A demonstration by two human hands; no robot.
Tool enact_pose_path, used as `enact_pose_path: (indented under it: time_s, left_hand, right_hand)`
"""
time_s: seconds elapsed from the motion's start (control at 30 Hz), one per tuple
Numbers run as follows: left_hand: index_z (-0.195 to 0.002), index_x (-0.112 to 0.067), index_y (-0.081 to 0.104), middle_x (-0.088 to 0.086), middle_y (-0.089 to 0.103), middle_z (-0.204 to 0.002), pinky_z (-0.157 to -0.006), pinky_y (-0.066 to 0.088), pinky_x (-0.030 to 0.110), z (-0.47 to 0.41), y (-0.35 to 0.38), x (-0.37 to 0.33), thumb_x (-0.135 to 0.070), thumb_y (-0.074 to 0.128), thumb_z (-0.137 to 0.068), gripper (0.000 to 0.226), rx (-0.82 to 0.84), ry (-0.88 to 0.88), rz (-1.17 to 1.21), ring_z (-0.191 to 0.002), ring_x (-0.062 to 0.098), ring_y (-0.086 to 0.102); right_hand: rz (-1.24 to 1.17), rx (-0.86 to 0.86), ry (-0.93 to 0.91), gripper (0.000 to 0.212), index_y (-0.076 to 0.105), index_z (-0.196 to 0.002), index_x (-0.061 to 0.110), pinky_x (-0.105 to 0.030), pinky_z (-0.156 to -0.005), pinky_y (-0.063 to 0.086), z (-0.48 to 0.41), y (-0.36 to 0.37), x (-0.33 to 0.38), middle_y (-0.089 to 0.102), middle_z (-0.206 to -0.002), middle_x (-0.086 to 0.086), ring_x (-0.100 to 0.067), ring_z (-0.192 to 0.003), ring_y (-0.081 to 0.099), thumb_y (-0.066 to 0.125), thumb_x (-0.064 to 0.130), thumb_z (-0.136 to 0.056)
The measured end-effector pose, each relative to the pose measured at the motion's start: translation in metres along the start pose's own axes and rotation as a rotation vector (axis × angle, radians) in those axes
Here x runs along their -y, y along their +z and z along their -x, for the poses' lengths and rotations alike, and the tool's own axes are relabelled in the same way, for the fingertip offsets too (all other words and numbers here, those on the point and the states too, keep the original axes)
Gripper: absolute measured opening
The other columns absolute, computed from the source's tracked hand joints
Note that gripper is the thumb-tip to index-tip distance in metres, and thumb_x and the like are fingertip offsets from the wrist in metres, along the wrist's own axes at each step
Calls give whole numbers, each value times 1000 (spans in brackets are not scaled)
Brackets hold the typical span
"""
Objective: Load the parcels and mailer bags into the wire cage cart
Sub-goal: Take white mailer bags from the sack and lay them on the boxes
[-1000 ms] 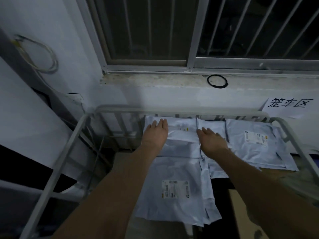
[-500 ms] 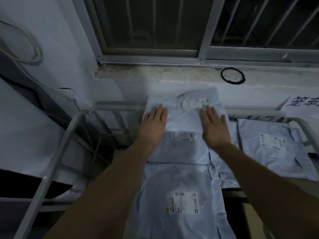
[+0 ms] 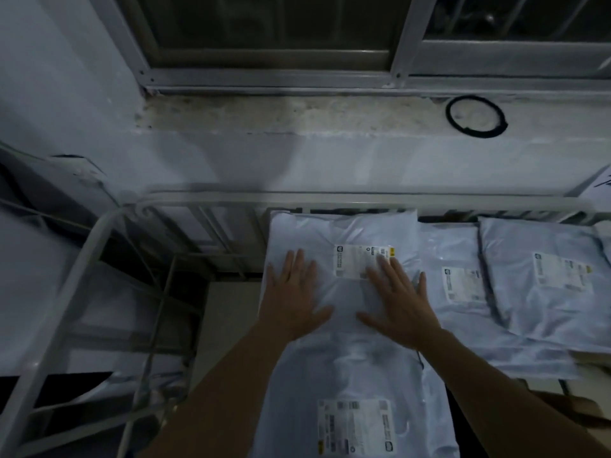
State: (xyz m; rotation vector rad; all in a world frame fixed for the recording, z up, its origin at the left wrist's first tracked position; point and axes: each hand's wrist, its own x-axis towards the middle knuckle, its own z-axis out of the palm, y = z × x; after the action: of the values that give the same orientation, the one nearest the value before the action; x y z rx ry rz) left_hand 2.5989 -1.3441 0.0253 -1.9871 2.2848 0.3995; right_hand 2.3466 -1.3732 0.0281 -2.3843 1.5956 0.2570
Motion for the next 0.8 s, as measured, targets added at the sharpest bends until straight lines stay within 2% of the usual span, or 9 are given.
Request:
enact_pose_path:
  time_s: [0.07,0.17,0.27,0.37,0.5,0.63,0.8]
  left_hand:
    - [-159,-19,17,17,2,-166,-118,2,63,-17,3,-4,-78,20,-80,98,-110,-15,7,-153,34,-3]
    - [-157,-26,23,17,6,-166,-116,8,67,-37,11,-7,-79,28,-82,92,-183,-14,31,-153,36,2]
    - [-159,-34,11,11,-7,-167,-116,3,67,-49,24,-6,-85,27,-81,95,-178,-34,21,-153,34,-10]
    - [-160,-34,6,10,-11,-167,-115,-1,69,-56,35,-6,-90,26,-78,101,-190,-43,-1,-152,35,-12]
    - [-159,-29,20,12,4,-167,-112,8,72,-59,46,-4,-89,30,-78,102,-239,-40,-9,-153,36,2]
    - [-157,-26,27,14,13,-165,-111,11,72,-59,58,-4,-88,35,-78,101,-308,-23,-17,-152,37,9]
    - [-158,-23,27,17,12,-165,-109,13,73,-62,62,-2,-87,38,-77,103,-292,-11,-45,-152,39,9]
  right_hand:
    - [-39,-102,34,97,7,-159,36,-66,-117,-1,-19,-5,2,-20,-165,4,-21,-152,-18,11,89,-78]
    - [24,-165,69,85,6,-158,41,-69,-116,0,-50,-4,3,-22,-165,2,-25,-152,-20,16,82,-84]
    - [87,-162,74,85,6,-159,40,-71,-115,2,-71,6,-2,-19,-166,0,-28,-152,-19,18,81,-86]
    - [72,-172,77,87,1,-159,39,-69,-116,0,-80,18,-5,-19,-166,-2,-28,-152,-18,13,83,-85]
    - [53,-193,80,85,-2,-159,38,-67,-118,0,-82,28,-3,-18,-166,-2,-27,-152,-17,15,81,-88]
    - [38,-218,73,84,-2,-159,37,-67,-118,1,-79,38,-2,-17,-167,-2,-27,-153,-16,17,79,-89]
    - [41,-229,64,83,2,-160,35,-66,-118,2,-82,48,-2,-10,-168,-4,-27,-154,-11,20,78,-90]
